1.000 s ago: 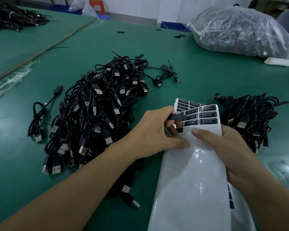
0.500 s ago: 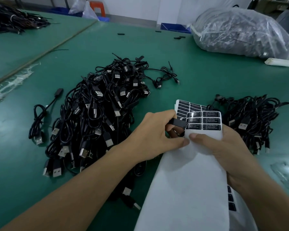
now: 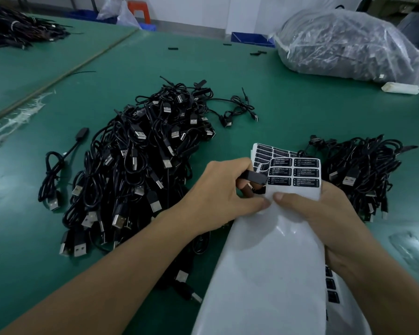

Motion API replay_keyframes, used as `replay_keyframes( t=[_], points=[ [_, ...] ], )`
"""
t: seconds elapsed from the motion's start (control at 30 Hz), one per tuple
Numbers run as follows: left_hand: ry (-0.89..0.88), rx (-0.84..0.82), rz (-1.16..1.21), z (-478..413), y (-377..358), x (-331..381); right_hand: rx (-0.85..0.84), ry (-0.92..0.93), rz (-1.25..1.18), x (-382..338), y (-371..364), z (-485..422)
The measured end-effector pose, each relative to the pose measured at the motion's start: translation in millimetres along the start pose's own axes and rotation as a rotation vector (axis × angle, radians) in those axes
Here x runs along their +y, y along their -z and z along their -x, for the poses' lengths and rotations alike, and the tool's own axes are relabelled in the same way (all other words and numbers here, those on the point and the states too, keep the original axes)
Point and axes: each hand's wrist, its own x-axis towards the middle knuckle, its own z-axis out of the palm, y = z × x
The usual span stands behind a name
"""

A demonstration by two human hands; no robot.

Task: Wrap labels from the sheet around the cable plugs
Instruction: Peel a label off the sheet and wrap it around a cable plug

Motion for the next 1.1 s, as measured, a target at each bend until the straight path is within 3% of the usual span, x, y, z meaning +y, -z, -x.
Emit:
replay_keyframes(
  t=[0.8, 0.9, 1.0, 1.1],
  points=[
    [0.134, 0.076, 0.181, -5.0, -0.6, -2.8, -0.003, 0.02, 0.042, 2.2, -3.0, 2.7],
    [0.169, 0.185, 0.214, -5.7, 3.0, -3.6, 0.11, 0.092, 0.178, 0.3, -5.1, 4.3],
    [0.207, 0.269, 0.272, -7.7, 6.0, -5.3, 0.243, 0.167, 0.466, -1.5, -2.8, 5.5],
    [0.236, 0.294, 0.311, -8.6, 6.8, -3.1, 0.274, 0.266, 0.715, -0.8, -2.9, 9.1]
  ],
)
